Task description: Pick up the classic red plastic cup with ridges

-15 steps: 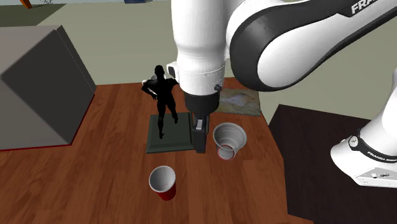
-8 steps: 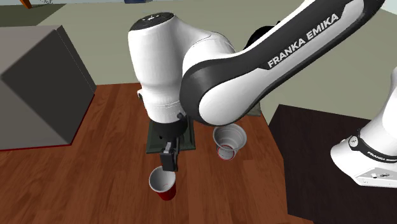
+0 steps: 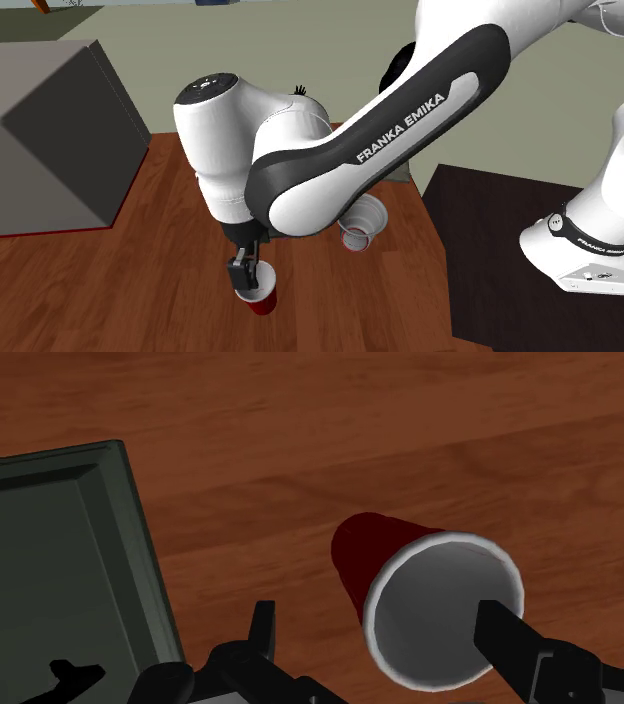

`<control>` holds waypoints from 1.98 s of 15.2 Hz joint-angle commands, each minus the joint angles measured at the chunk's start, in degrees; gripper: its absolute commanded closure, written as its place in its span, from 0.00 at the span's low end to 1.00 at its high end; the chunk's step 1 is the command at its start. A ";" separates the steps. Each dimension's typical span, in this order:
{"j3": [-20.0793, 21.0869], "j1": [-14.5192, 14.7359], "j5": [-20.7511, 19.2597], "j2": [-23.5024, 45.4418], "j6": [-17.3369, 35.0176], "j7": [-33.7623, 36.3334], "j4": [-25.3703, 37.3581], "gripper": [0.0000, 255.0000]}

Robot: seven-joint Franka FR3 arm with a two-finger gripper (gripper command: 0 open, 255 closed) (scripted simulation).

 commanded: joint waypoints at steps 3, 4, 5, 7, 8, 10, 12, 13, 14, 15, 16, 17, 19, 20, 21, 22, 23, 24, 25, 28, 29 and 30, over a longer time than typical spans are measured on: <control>-0.19 0.22 -0.26 1.53 1.98 0.06 -0.43 0.00; -0.19 0.22 -0.26 1.54 1.98 0.06 -0.42 0.00; -0.18 0.24 -0.27 1.53 1.94 0.08 -0.39 1.00; -0.19 0.21 -0.26 1.52 1.91 0.04 -0.38 1.00; -0.19 0.21 -0.26 1.52 1.90 0.05 -0.36 1.00; -0.19 0.21 -0.26 1.52 1.90 0.04 -0.37 1.00; -0.19 0.20 -0.26 1.52 1.91 0.04 -0.38 1.00; -0.19 0.20 -0.26 1.51 1.90 0.03 -0.38 1.00; -0.19 0.23 -0.27 1.54 1.97 0.06 -0.42 1.00; -0.13 0.18 -0.19 1.09 1.44 0.07 -0.33 1.00; -0.07 0.14 -0.12 0.65 0.90 0.08 -0.23 1.00; -0.01 0.09 -0.05 0.21 0.36 0.09 -0.11 1.00; 0.10 0.01 0.09 -0.63 -0.75 0.11 0.17 1.00; 0.15 -0.02 0.16 -1.03 -1.31 0.12 0.33 1.00; 0.20 -0.06 0.23 -1.43 -1.88 0.13 0.51 1.00; 0.25 -0.09 0.29 -1.80 -2.46 0.14 0.72 1.00; 0.30 -0.13 0.36 -2.18 -3.04 0.15 0.93 1.00; 0.35 -0.16 0.42 -2.55 -3.62 0.17 1.15 1.00; 0.39 -0.19 0.48 -2.91 -4.21 0.18 1.38 1.00; 0.52 -0.27 0.67 -3.94 -6.01 0.23 2.17 1.00; 0.56 -0.29 0.72 -4.26 -6.62 0.24 2.46 1.00; 0.57 -0.30 0.73 -4.32 -6.70 0.25 2.50 1.00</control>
